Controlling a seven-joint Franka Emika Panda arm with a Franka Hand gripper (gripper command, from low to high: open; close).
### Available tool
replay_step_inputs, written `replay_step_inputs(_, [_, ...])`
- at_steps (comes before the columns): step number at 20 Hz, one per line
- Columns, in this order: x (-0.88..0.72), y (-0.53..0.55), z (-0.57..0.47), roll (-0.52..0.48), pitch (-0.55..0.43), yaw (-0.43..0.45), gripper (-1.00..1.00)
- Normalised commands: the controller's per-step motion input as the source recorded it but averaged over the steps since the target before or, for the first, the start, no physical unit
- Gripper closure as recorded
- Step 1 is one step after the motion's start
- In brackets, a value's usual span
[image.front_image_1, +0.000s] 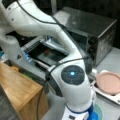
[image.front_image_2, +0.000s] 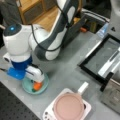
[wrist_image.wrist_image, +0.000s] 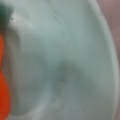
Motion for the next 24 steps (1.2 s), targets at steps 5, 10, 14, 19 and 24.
replay_step_inputs(5, [0.16,-0.03,0.27,-0.080,0.111,0.038,-1.00])
replay_step_inputs(10, [0.12,0.12,0.57,-0.043,0.192,-0.120,-1.00])
replay_step_inputs(14, [0.10,0.34,0.57,-0.022,0.194,-0.239,-1.00])
replay_step_inputs(19, [0.00,0.47,0.35,-0.061,0.169,-0.239,-1.00])
replay_step_inputs(24, [-0.31,0.44,0.18,-0.101,0.162,-0.162,-1.00])
